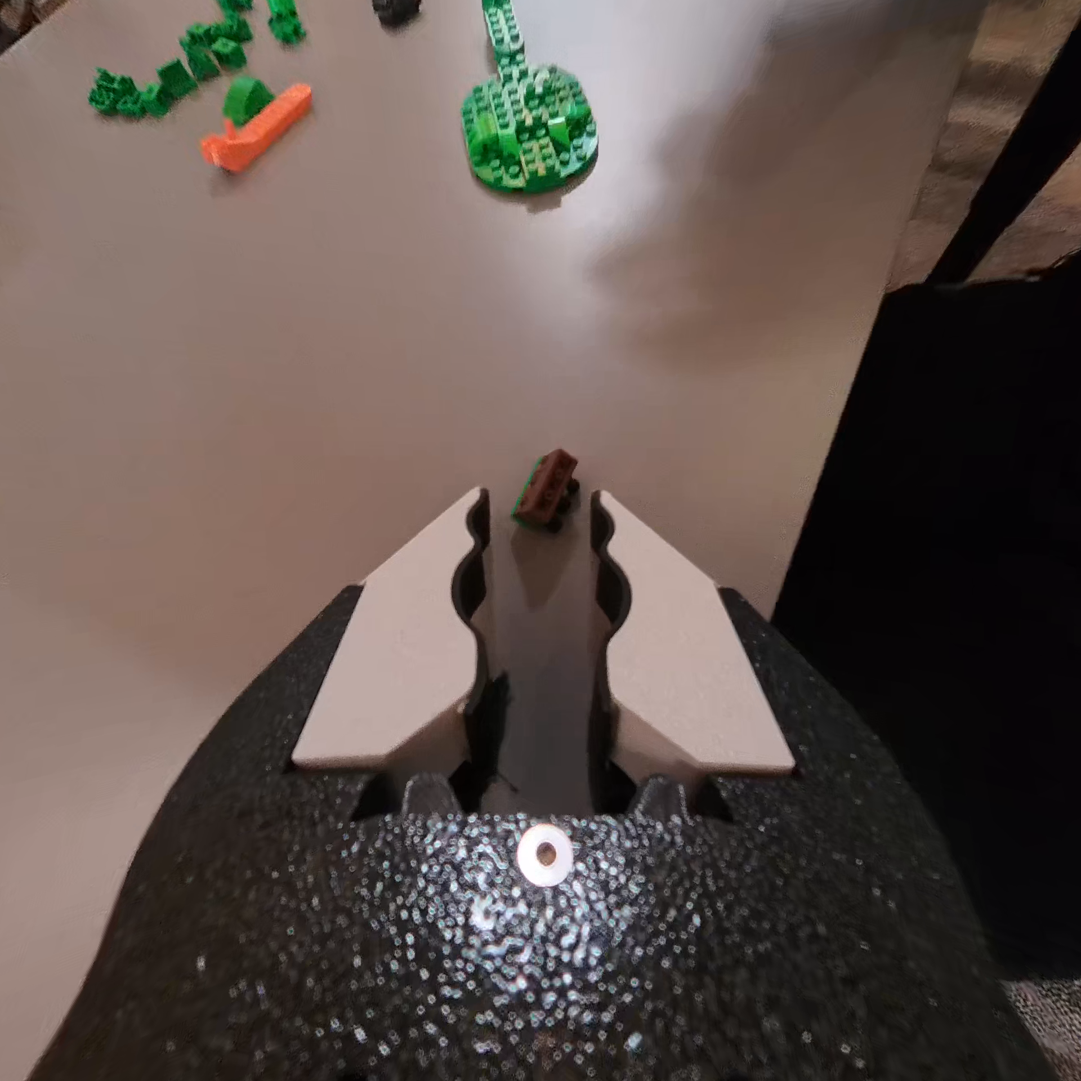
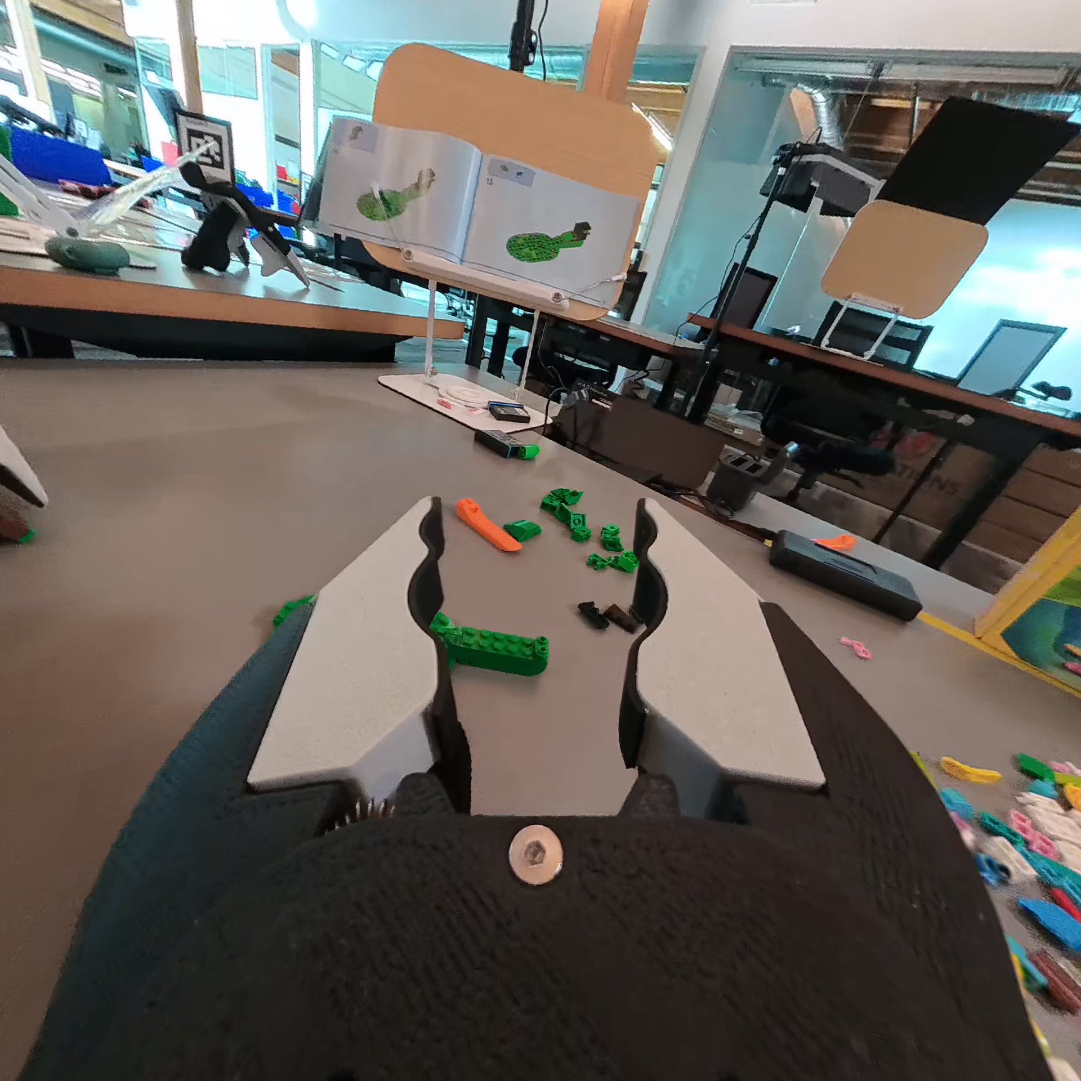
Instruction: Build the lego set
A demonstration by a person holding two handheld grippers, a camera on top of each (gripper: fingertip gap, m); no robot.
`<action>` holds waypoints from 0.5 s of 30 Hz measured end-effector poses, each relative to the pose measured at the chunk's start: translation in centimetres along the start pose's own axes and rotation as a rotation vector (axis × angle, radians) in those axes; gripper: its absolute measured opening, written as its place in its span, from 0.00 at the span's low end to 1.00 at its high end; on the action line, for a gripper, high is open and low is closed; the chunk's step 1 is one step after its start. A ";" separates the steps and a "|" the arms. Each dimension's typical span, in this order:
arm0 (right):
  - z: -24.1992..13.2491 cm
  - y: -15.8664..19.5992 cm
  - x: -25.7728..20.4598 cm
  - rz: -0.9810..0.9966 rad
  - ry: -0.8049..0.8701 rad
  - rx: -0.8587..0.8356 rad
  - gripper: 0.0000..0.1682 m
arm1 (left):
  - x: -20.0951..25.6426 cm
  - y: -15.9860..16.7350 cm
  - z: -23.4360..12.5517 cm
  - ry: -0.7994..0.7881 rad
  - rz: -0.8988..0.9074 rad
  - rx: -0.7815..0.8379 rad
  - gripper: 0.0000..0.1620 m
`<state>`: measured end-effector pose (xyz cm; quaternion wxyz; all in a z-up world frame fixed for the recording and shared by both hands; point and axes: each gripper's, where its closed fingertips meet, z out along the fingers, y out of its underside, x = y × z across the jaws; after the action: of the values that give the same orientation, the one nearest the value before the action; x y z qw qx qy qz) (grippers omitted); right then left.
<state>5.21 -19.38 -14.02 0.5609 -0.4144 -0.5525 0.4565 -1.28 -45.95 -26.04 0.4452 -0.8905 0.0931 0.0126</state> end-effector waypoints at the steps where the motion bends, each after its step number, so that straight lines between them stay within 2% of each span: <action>1: 0.0 -0.1 -0.2 0.006 -0.011 0.006 0.38 | 0.2 -0.2 0.1 0.004 0.006 0.009 0.18; 4: 0.0 -0.6 -1.1 0.011 -0.056 0.034 0.38 | 0.5 -0.6 0.5 -0.014 0.062 0.015 0.10; 6: 0.0 -1.2 -2.2 0.011 -0.119 0.066 0.38 | 0.2 -1.8 0.8 -0.084 0.167 0.046 0.05; 7: -0.2 -1.9 -3.4 -0.003 -0.194 0.110 0.37 | -0.1 -3.3 0.8 -0.156 0.263 0.092 0.05; 9: -1.1 -3.5 -6.3 -0.080 -0.375 0.234 0.28 | -0.4 -7.8 0.4 -0.343 0.490 0.231 0.04; 11: -1.5 -3.6 -8.3 -0.111 -0.514 0.268 0.25 | -0.1 -12.6 0.0 -0.530 0.703 0.372 0.04; 15: -1.0 -3.6 -10.2 0.159 -0.788 0.218 0.28 | 1.8 -18.5 2.1 -0.622 0.931 0.523 0.04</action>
<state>6.73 -30.10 -13.04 0.3102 -0.1876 -0.6396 0.6779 3.92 -33.75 -12.89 0.6029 -0.5724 0.3376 0.4415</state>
